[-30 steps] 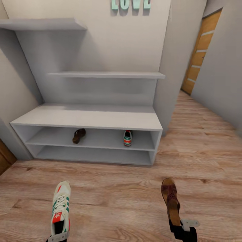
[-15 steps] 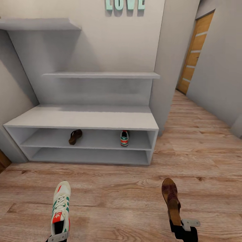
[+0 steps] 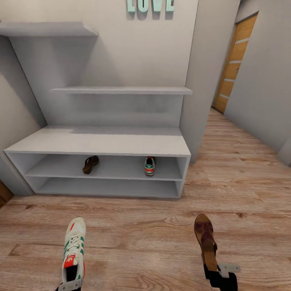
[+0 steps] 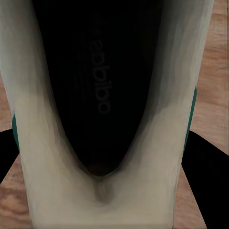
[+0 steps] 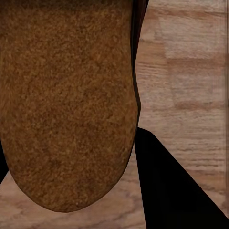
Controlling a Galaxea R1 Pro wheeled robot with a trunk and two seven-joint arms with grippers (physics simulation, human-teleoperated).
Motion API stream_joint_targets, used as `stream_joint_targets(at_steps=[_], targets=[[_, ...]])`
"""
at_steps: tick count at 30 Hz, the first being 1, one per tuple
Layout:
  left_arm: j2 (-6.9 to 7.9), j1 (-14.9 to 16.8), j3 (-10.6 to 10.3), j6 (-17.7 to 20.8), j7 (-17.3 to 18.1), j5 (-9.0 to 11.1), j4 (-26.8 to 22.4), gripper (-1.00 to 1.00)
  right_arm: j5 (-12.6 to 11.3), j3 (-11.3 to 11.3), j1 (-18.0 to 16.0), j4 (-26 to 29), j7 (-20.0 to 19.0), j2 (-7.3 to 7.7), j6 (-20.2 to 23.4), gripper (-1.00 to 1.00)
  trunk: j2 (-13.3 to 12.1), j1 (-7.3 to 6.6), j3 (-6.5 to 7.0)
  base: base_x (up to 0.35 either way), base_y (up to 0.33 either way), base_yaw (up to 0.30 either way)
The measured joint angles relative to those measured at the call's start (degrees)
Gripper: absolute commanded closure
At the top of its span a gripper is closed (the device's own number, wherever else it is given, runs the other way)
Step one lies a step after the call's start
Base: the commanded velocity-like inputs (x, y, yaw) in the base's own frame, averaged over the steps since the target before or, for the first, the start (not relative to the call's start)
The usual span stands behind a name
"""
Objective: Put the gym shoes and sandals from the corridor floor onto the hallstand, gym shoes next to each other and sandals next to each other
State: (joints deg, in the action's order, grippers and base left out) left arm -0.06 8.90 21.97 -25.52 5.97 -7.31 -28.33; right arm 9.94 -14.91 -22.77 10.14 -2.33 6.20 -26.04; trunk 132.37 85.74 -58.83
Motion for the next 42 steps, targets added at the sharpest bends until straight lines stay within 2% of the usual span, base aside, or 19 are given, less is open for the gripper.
stream_joint_targets(at_steps=[1, 2, 3, 4, 5, 6, 8, 9, 10, 12, 18, 19, 22, 24, 28, 35, 39, 42], targets=[[-0.05, 0.08, -0.18, 0.18, 0.03, -0.18, -0.02, 1.0, -0.09, -0.2, 0.01, 0.05, 0.04, 0.23, 0.01, 1.0, 0.0, 0.0, 0.0, 0.0, 0.0, 0.0], [-0.82, 2.71, -1.79, 4.24, 0.53, -0.5, -0.19, 1.0, -1.53, -0.64, 0.03, 0.2, 0.39, 2.5, 0.24, 1.0, 0.0, 0.01, 0.0, 0.0, 0.0, 0.0], [-0.87, 5.07, -2.12, 5.51, 0.46, -0.22, -0.97, 1.0, -2.81, -3.0, -0.01, 0.28, 0.48, 6.88, 0.3, 1.0, 0.0, 0.0, 0.01, 0.0, 0.0, 0.0], [-0.92, 5.51, -2.48, 6.79, 0.47, -0.27, -0.95, 1.0, -3.41, -3.88, 0.0, 0.29, 0.49, 8.09, 0.31, 1.0, 0.0, 0.0, 0.0, 0.0, 0.0, 0.0], [-1.0, 7.51, -3.53, 9.72, 0.5, -0.34, -0.83, 1.0, -4.04, -3.76, 0.03, 0.26, 0.46, 8.15, 0.35, 1.0, 0.0, 0.0, 0.01, 0.0, 0.0, 0.0], [-1.03, 8.68, -3.99, 11.42, 0.48, -0.24, -0.92, 1.0, -4.65, -4.8, 0.03, 0.29, 0.46, 8.48, 0.37, 1.0, 0.0, 0.0, 0.01, 0.0, 0.0, 0.0], [-1.28, 12.94, -6.5, 18.01, 0.38, -0.14, -0.96, 1.0, -5.84, -7.05, 0.02, 0.3, 0.48, 9.83, 0.45, 1.0, 0.0, 0.0, 0.01, 0.0, 0.0, 0.0], [-1.4, 15.0, -7.81, 21.02, 0.4, -0.06, -0.99, 1.0, -6.12, -7.6, 0.03, 0.3, 0.51, 10.55, 0.53, 1.0, 0.0, 0.0, 0.01, 0.0, 0.0, 0.0], [-1.49, 16.08, -8.43, 22.47, 0.39, -0.07, -1.04, 1.0, -6.18, -7.68, 0.03, 0.3, 0.53, 10.93, 0.59, 1.0, 0.0, 0.0, 0.01, 0.0, 0.0, 0.0], [-2.62, 21.17, -11.4, 27.98, 0.28, 0.11, -0.83, 1.0, -6.58, -8.47, 0.03, 0.26, 0.61, 12.29, 0.79, 1.0, 0.0, 0.0, 0.01, 0.0, 0.0, 0.0], [-5.28, 29.46, -13.67, 38.3, -0.27, 0.11, -0.32, 1.0, -6.59, -8.16, 0.02, 0.16, 0.49, 12.59, 0.96, 1.0, 0.0, 0.0, 0.01, 0.0, 0.0, 0.0], [-5.48, 30.32, -13.71, 39.5, -0.28, 0.01, -0.31, 1.0, -6.61, -8.15, 0.03, 0.15, 0.46, 12.56, 0.96, 1.0, 0.0, 0.0, 0.01, 0.0, 0.0, 0.0], [-6.3, 35.28, -13.96, 47.08, -0.28, 0.09, -0.1, 1.0, -6.53, -7.8, 0.0, 0.17, 0.34, 11.75, 1.03, 1.0, 0.0, 0.0, 0.01, 0.0, 0.0, 0.0], [-6.4, 37.58, -13.98, 50.54, -0.29, 0.0, -0.07, 1.0, -6.55, -7.9, -0.01, 0.19, 0.33, 11.44, 1.07, 1.0, 0.0, 0.0, 0.01, 0.0, 0.0, 0.0], [-6.4, 39.45, -14.22, 53.4, -0.16, -0.14, -0.6, 1.0, -6.53, -7.84, -0.02, 0.2, 0.32, 10.79, 1.14, 1.0, 0.0, 0.0, 0.01, 0.0, 0.0, 0.0], [-5.86, 39.45, -17.64, 54.47, 0.09, -0.09, -0.9, 1.0, -6.57, -7.93, -0.02, 0.21, 0.32, 10.52, 1.16, 1.0, 0.0, 0.0, 0.0, 0.0, 0.0, 0.0], [-5.87, 39.6, -17.93, 54.98, 0.14, -0.09, -0.92, 1.0, -6.54, -7.92, -0.02, 0.16, 0.32, 10.51, 1.16, 1.0, 0.0, 0.0, -0.01, 0.0, 0.0, 0.0], [-5.86, 39.78, -17.98, 56.0, 0.15, -0.12, -0.92, 1.0, -6.51, -7.92, -0.01, 0.12, 0.32, 10.5, 1.16, 1.0, 1.18, 0.66, -0.62, 0.0, 0.0, 0.0]])
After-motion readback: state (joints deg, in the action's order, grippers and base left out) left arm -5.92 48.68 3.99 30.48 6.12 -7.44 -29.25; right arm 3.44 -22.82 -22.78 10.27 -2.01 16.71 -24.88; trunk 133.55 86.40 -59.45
